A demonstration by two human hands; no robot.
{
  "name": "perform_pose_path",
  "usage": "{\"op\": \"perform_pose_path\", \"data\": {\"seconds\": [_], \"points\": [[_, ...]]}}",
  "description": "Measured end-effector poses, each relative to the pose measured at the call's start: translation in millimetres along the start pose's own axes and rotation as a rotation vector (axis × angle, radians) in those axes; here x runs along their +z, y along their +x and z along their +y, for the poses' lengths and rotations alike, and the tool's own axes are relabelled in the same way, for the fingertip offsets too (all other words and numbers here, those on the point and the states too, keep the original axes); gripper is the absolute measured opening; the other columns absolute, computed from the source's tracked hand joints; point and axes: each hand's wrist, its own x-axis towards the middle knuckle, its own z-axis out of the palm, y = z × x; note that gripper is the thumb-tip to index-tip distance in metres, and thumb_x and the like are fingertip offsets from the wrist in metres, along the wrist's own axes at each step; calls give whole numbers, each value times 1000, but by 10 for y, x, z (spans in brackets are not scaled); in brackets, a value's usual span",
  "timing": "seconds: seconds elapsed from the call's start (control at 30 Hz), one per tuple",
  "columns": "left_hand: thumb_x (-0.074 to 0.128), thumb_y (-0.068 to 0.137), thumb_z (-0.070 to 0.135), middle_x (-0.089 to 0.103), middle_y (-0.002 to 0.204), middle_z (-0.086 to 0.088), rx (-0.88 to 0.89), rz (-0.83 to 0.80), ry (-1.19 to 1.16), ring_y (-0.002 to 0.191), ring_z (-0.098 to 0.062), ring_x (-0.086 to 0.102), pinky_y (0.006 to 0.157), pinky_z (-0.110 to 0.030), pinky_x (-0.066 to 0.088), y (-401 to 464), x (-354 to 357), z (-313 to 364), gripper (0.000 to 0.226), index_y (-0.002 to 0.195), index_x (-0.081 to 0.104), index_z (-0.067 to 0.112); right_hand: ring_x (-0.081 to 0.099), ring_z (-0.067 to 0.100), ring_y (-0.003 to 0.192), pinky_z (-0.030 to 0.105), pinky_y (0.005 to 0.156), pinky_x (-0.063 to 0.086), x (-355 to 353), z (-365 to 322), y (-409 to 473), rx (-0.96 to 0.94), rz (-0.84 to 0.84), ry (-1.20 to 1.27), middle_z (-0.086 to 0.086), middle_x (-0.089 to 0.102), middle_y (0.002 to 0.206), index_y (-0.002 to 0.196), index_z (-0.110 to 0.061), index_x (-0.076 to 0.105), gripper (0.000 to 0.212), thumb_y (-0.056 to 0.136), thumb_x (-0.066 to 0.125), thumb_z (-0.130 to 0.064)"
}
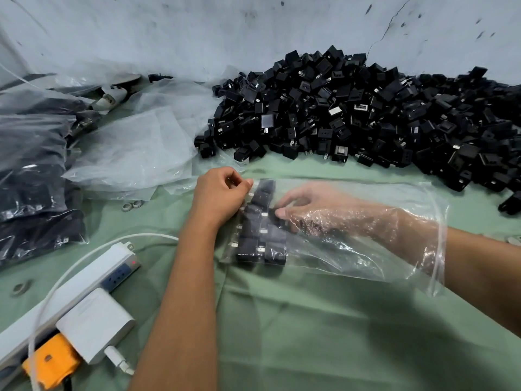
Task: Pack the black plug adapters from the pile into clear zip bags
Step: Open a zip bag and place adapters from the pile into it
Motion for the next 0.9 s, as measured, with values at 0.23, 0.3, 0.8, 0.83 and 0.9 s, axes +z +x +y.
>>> {"op": "perform_pose_path", "data": {"seconds": [0.23, 0.3, 0.8, 0.83, 0.9], "points": [[42, 101, 53, 50, 150, 1, 327, -75, 321, 143, -19, 35, 120, -45, 30, -163, 310, 475, 49, 138, 55, 24, 70, 2, 64, 17, 63, 56, -145, 31, -234, 14, 10, 130, -15, 75, 74, 101, -30, 69, 12, 100, 66, -19], [32, 103, 58, 27, 167, 4, 326, -179, 427, 157, -19, 13, 128, -47, 14, -232, 444, 506, 63, 155, 39, 22, 74, 17, 86, 27, 82, 56, -214, -6, -354, 17, 32, 69, -5, 77, 95, 112, -21, 71, 15, 97, 69, -20], [10, 98, 71, -1, 172, 4, 268, -317, 789, 159, -21, -6, 129, -47, 0, -197, 611, 369, 79, 165, 7, 27, 75, 26, 75, 25, 59, 60, -905, 716, -1505, 365, 229, 302, 16, 78, 84, 93, 5, 73, 14, 96, 59, 6], [10, 98, 72, -2, 172, 3, 260, -333, 792, 159, -21, -6, 129, -47, 0, -186, 607, 386, 80, 165, 7, 27, 74, 26, 69, 27, 55, 59, -927, 771, -1527, 410, 389, 227, 14, 77, 77, 89, 2, 74, 16, 95, 59, 4], [13, 99, 71, -4, 172, 1, 227, -384, 821, 159, -23, -8, 128, -50, -2, -160, 591, 442, 80, 165, 5, 26, 73, 26, 74, 35, 66, 62, -1005, 871, -1566, 487, 759, -35, 9, 77, 78, 88, -10, 76, 16, 92, 61, -7]]}}
